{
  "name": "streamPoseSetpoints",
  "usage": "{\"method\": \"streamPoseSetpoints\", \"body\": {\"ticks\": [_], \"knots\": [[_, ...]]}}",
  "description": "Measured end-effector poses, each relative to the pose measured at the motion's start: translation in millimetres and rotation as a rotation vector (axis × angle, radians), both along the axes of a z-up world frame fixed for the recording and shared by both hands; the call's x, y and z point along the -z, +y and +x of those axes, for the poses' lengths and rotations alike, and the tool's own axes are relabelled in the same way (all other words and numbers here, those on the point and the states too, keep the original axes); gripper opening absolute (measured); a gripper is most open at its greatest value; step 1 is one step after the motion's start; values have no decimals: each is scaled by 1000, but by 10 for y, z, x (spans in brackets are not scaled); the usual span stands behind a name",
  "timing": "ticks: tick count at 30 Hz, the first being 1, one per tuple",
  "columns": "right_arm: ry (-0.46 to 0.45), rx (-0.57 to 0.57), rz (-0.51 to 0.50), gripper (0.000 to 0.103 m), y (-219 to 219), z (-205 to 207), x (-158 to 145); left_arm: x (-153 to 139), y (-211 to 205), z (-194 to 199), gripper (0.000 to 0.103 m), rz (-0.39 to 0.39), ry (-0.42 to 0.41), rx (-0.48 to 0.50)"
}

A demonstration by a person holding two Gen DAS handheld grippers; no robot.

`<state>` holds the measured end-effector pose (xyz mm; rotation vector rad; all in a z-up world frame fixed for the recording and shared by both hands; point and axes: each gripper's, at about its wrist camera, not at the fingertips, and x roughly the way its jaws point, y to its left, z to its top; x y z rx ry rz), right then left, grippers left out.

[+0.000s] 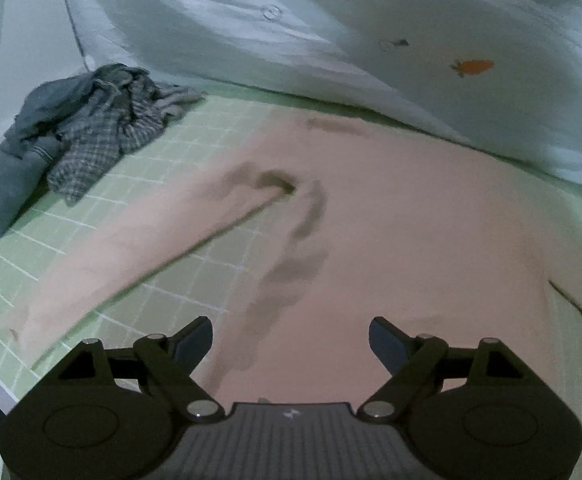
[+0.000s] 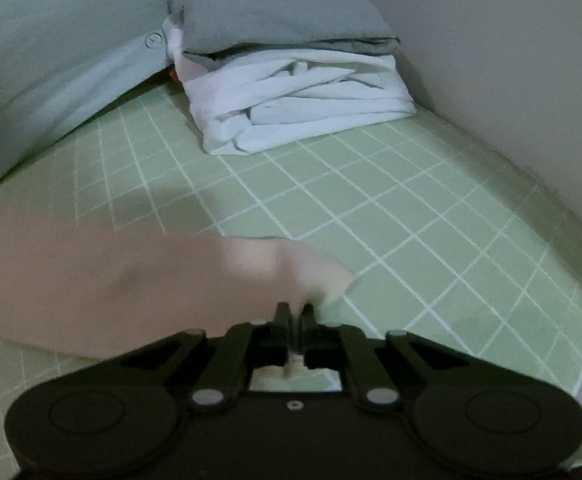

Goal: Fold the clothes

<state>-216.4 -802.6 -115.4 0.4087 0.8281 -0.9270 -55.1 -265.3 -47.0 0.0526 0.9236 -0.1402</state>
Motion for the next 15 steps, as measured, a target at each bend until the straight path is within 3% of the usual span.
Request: {"method": "streamPoseSetpoints", "body": {"ticks": [2, 3, 4, 8, 9, 15], "knots": [[36, -1, -11, 47, 44, 55, -32, -25, 100, 45, 86, 9, -14, -10], [35, 2, -13, 69, 98, 65, -56, -32, 166, 66, 87, 19, -22, -17], [21, 7, -13, 82, 175, 62, -85, -34, 228, 86, 87, 29, -29, -21], [-22, -38, -10, 94, 653, 128, -166, -5, 613, 190, 89, 56, -33, -52], [-28, -60, -8, 102, 814, 160, -176, 9, 722, 220, 89, 60, -31, -61], [-30, -160, 31, 103, 1863, 397, -205, 146, 1485, 469, 90, 99, 7, -105]]}}
